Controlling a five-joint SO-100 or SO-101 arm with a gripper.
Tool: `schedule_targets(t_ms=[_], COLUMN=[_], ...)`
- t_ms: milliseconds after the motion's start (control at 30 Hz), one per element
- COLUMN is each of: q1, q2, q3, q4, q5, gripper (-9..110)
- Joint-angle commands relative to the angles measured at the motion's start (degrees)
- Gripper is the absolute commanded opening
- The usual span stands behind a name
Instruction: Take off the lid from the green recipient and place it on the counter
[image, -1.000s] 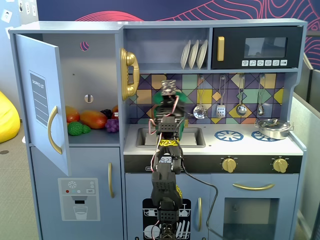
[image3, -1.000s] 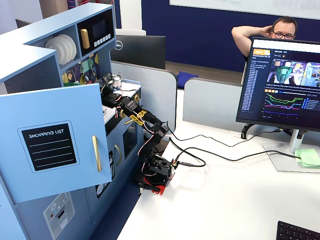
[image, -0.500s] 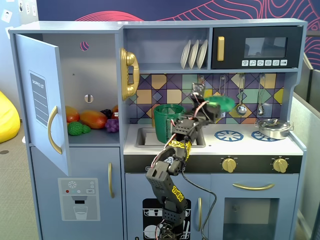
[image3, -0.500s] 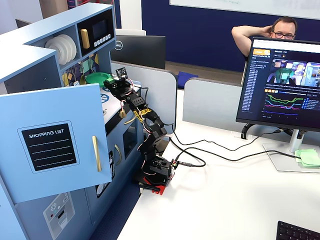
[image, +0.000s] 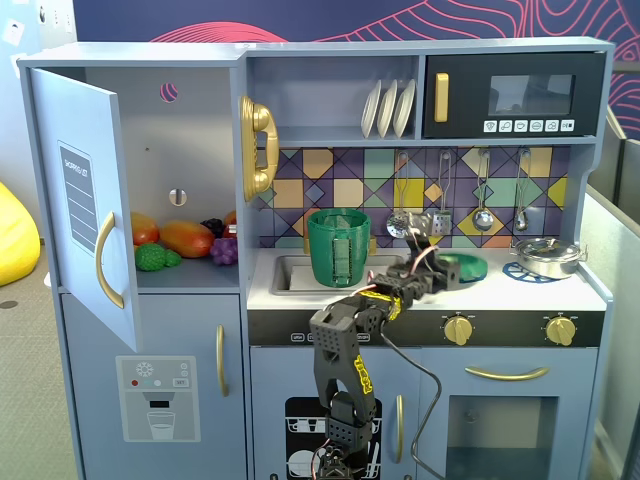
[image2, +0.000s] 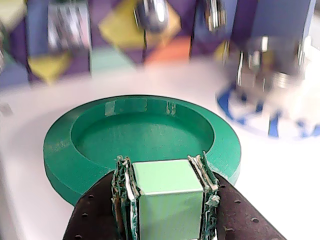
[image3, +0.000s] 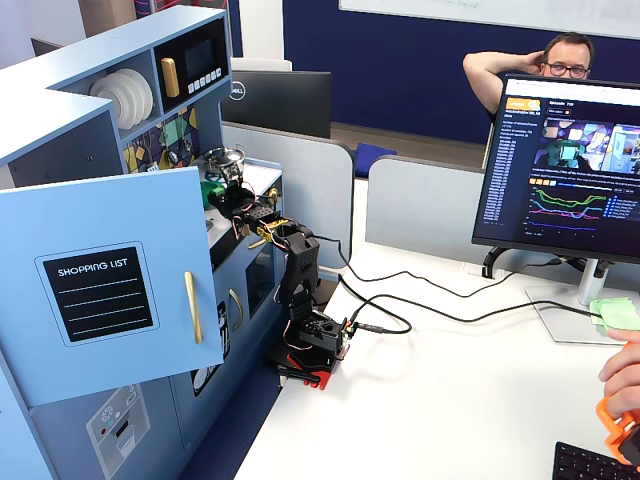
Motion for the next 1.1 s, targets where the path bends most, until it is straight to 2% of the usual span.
schedule_targets(t_ms=[0,133,333,467,667,967,1067], q1=[1.32,1.32,0.70,0.09,-0.88,-6.24,-9.84], q2=[-0.62,-0.97,0.35,2.64,14.15,43.24,51.42], q3=[0.35,2.11,2.11,1.14,1.14,7.29,16.08], q4=[-4.22,-4.83,-4.22,-2.64,6.33,41.92,47.81], q5=[-0.79,-0.62,2.37,3.08,2.99,1.76,0.26], gripper=[0,1,27,34,32,24,21])
